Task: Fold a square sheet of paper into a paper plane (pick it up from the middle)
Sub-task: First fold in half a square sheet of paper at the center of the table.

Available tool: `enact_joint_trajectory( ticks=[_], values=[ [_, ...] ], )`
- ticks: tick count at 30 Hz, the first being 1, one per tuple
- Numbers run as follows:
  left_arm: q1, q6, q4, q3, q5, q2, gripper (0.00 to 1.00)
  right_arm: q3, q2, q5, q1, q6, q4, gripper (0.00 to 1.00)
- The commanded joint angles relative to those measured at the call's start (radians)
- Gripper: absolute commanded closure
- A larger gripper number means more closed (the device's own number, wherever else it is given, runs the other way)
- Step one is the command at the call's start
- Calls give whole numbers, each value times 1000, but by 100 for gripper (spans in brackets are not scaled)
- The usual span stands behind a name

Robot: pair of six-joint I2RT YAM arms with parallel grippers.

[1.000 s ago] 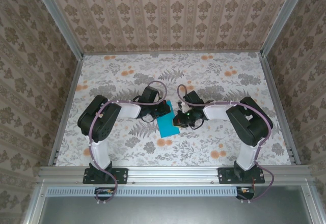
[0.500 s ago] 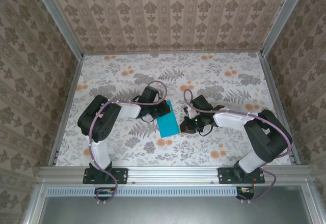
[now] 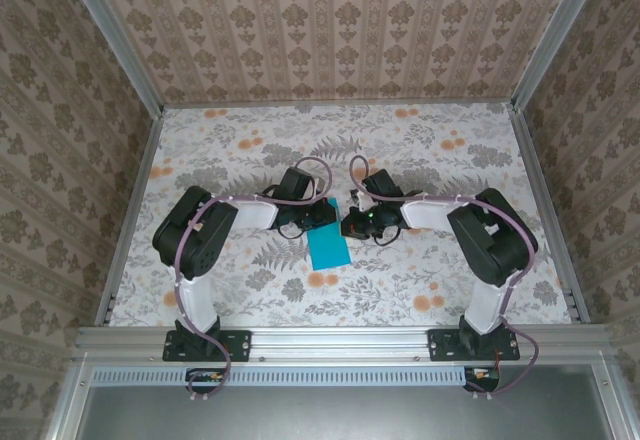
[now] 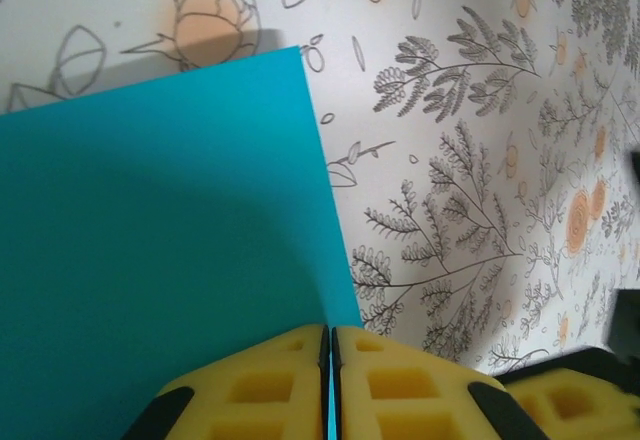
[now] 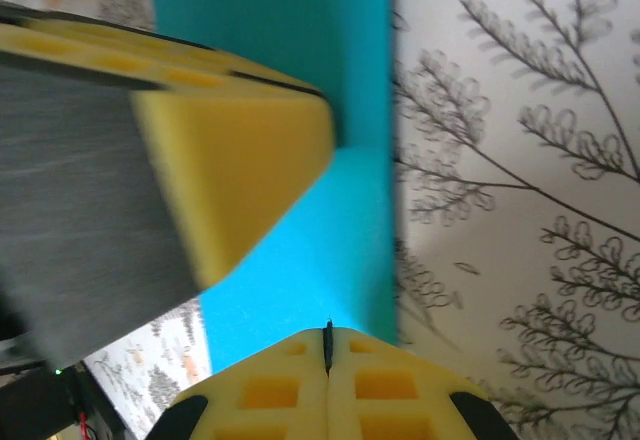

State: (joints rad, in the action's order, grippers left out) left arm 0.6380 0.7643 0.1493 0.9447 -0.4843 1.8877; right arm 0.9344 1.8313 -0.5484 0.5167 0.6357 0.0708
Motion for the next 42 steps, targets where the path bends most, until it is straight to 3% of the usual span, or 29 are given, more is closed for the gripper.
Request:
enact_joint_trajectory(
  ticks=[1, 12, 26, 42],
  values=[
    [8, -51, -9, 41, -36, -40, 89, 17, 28, -13, -1, 15, -2, 100],
    [11, -87, -108, 129, -32, 52, 99, 14, 65, -1, -3, 0, 48, 100],
    [-24, -107, -87, 104, -15, 104, 100, -3, 66, 1, -4, -35, 128, 100],
    [-98, -207, -183, 201, 7, 158, 100, -100, 71, -8, -3, -106, 198, 100]
  ],
)
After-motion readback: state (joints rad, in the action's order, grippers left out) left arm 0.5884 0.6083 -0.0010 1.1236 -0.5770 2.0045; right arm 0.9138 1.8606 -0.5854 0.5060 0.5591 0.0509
